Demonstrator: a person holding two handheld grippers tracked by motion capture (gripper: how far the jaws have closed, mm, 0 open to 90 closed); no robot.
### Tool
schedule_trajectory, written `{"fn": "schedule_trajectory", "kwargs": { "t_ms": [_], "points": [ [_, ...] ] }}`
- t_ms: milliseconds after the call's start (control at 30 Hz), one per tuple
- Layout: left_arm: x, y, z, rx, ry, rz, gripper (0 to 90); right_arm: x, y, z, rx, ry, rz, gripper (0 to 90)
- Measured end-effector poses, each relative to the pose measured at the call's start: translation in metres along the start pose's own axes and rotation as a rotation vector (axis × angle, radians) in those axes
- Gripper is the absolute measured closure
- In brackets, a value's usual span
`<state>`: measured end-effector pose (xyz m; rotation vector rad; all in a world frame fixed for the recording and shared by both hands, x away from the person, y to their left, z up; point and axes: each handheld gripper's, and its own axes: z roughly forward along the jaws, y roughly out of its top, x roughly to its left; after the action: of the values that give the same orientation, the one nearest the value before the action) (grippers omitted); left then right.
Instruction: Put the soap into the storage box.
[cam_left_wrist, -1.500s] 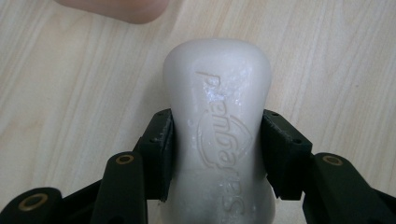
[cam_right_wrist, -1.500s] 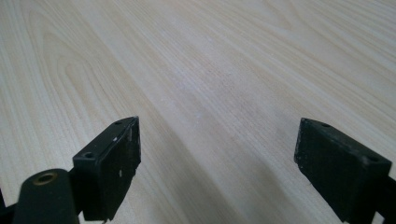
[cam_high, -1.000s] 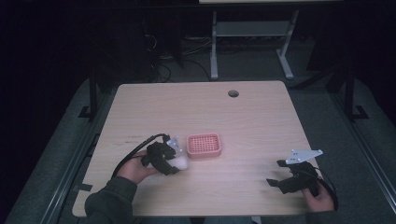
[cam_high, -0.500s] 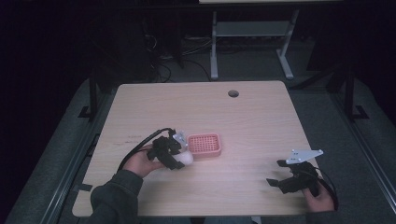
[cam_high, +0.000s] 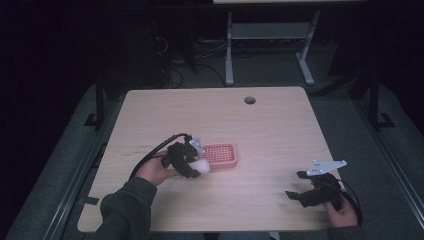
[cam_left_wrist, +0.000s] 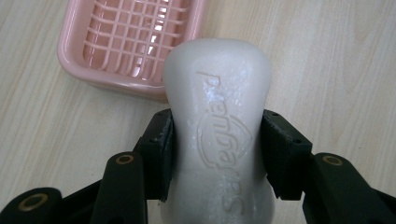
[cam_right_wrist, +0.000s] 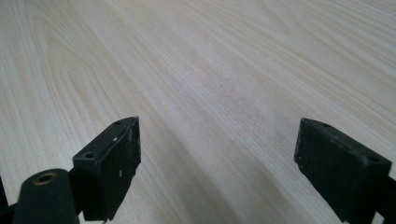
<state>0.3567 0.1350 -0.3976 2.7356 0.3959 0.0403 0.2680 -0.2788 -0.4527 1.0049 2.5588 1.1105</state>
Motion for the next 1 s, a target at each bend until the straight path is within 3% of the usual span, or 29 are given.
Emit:
{"fn": "schedule_trajectory", "kwargs": {
  "t_ms": [1000],
  "points": [
    [0.015,0.020,0.003,0.013,0.000,0.014,49.4,-0.001,0.000,-0.001,-0.006,0.001,0.001,14.3]
  ]
}}
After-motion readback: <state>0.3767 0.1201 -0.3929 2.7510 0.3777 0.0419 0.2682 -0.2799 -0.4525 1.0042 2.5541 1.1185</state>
